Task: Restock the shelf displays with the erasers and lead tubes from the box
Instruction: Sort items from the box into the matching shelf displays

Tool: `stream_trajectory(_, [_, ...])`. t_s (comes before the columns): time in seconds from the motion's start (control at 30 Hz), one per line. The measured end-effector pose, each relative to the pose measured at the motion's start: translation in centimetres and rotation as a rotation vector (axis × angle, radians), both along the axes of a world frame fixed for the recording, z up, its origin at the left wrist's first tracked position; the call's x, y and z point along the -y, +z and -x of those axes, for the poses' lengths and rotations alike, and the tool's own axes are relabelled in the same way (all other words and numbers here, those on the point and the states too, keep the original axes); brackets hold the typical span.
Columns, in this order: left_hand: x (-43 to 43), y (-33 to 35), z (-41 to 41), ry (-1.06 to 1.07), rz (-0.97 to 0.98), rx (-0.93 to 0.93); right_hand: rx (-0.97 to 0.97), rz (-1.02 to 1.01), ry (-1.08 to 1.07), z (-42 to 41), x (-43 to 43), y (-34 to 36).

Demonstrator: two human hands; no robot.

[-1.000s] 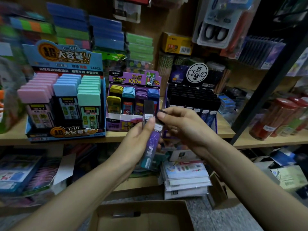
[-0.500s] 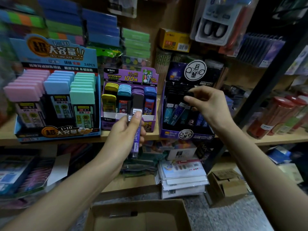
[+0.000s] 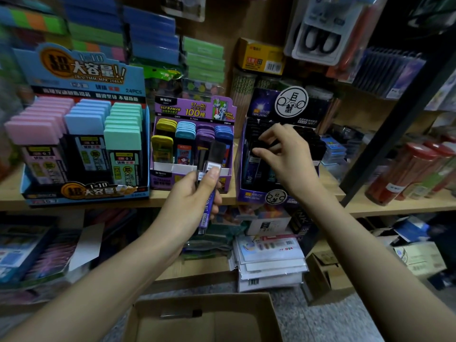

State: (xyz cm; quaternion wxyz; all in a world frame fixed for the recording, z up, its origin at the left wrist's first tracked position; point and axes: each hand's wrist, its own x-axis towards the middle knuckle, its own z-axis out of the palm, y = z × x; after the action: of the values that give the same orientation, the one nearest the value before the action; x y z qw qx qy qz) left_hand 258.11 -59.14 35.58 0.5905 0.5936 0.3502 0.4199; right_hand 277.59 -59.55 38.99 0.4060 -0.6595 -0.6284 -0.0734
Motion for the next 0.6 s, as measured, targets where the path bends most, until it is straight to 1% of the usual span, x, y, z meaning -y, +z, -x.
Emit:
stream_trajectory(0.17, [0.2,0.2,0.1,-0.003,-0.011,-0.006,0.053,-0.02,-0.023,0.5,-0.4,-0.2])
stream_trajectory(0.3, [0.4,0.3,0.1,-0.002,-0.015,-0.011,0.101,-0.003,-0.099,-0.1,0.0,0.2])
stream_trajectory(0.4, [0.5,0.4,0.0,-0.007,-0.025,-0.011,0.107,-0.072,-0.117,0.5,1.0,0.9])
stream_trajectory(0.43, [0.5,0.4,0.0,-0.006,-0.031,-0.014,0.06,-0.093,-0.085,0.9,1.4,1.2])
stream_trajectory(0.47, [0.5,0.4,-0.1,-0.006,-0.035,-0.016,-0.034,-0.075,-0.024,1.4,1.7,1.6])
stream_trajectory(0.5, [0.5,0.4,-0.2,-0.007,-0.036,-0.015,-0.177,0.001,0.069,1.9,2.1,2.1])
stream_trajectory(0.57, [0.6,0.5,-0.6,-0.02,-0.038,-0.006,-0.494,0.229,0.284,3.2,2.8,2.7])
stream_trajectory(0.6, [0.6,0.5,-0.8,-0.031,-0.045,-0.003,-0.592,0.305,0.353,3.8,3.1,2.6])
